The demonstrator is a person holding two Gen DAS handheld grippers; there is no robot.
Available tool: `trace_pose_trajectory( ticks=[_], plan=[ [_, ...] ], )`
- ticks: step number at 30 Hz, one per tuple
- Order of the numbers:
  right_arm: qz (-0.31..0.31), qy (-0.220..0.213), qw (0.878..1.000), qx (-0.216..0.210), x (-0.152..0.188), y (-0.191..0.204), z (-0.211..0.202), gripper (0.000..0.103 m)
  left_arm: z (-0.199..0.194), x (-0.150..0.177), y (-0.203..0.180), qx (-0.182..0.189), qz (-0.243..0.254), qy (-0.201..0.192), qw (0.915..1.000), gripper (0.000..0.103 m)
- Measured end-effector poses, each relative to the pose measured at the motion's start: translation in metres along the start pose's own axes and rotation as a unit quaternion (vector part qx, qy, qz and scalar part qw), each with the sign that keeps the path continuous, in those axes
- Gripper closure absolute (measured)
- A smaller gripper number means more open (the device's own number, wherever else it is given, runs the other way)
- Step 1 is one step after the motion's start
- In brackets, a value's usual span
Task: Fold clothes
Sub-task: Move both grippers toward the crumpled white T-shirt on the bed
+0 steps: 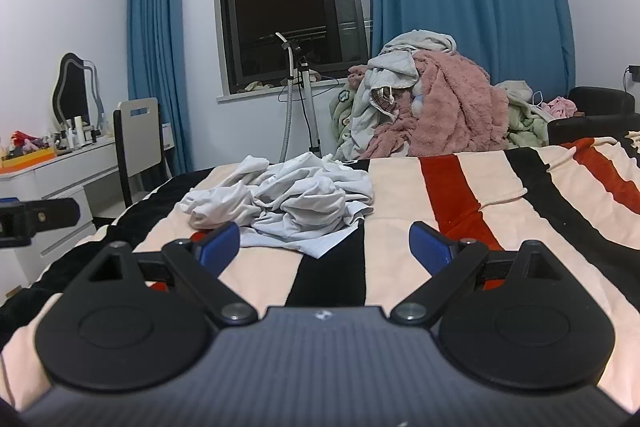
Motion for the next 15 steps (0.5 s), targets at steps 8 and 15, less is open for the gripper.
trace_pose_trajectory(
  ticks=[8, 15],
  plan=[
    [0.002, 0.002, 1.000, 0.001, 0.0009, 0.0004, 0.0009, 0.010, -0.0007, 0.0003, -0.0014, 0.002, 0.002, -0.001, 1.0000, 0.000],
    [0.004, 0.004, 1.000, 0.003, 0.0017, 0.0007, 0.0017, 0.010, -0.0011, 0.0006, -0.0026, 0.004, 0.004, -0.001, 1.0000, 0.000]
  ],
)
Point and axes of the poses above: each gripper's, at about its wrist camera, not at the fingertips, and z roughly the way its jaws point, y to its left, x to its underside, the point moved 5 cm from there along z, roughly the way its jaws point, and after that the axes turned 2 degrees about -z, right-handed, at the moved point
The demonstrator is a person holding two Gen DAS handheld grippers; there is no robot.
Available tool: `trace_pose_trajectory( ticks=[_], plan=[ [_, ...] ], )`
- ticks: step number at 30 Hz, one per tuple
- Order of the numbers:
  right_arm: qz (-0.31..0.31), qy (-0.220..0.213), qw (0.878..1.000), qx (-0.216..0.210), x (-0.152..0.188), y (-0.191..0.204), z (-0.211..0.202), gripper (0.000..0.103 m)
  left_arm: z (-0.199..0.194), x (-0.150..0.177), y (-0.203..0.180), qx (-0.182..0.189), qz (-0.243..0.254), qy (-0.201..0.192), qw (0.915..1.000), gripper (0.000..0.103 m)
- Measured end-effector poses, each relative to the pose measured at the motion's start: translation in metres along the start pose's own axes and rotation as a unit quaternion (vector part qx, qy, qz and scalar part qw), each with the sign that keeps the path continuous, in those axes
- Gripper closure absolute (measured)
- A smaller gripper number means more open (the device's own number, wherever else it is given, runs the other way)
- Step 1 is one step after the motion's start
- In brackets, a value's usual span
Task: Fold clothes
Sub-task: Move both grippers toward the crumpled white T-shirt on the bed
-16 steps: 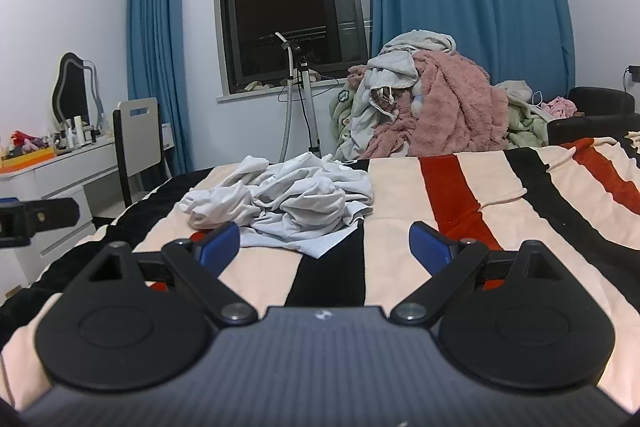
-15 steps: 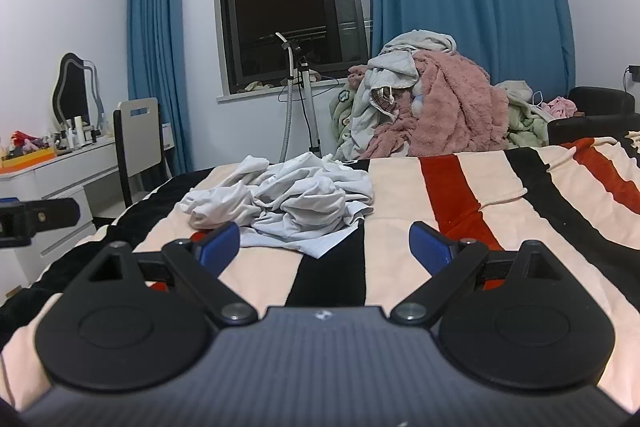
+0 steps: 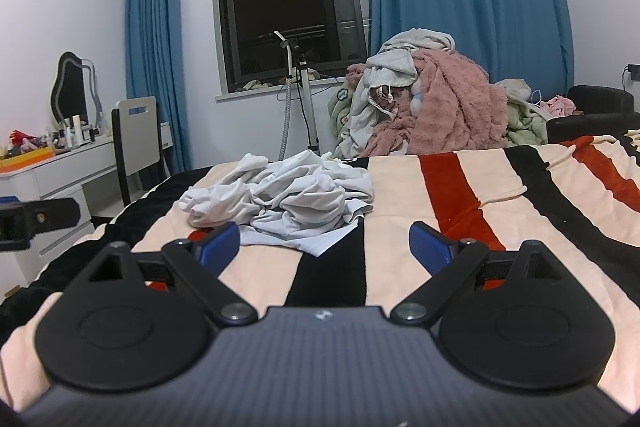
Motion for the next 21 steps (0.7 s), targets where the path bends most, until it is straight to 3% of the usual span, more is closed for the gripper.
trace_pose_trajectory(
  ticks=[21],
  plan=[
    [0.000, 0.002, 1.000, 0.001, 0.0003, -0.0016, 0.0003, 0.010, 0.0013, 0.0042, -0.0048, 0.005, 0.009, 0.003, 0.9999, 0.000]
  ],
)
Point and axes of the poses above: each gripper's, at about its wrist camera, not at the fingertips, and z roughly the way its jaws point, y to its left, x to its underside, the point moved 5 cm from there along z, roughly the way its jaws point, and after that the axes turned 2 degrees about -z, right-handed, at the moved point
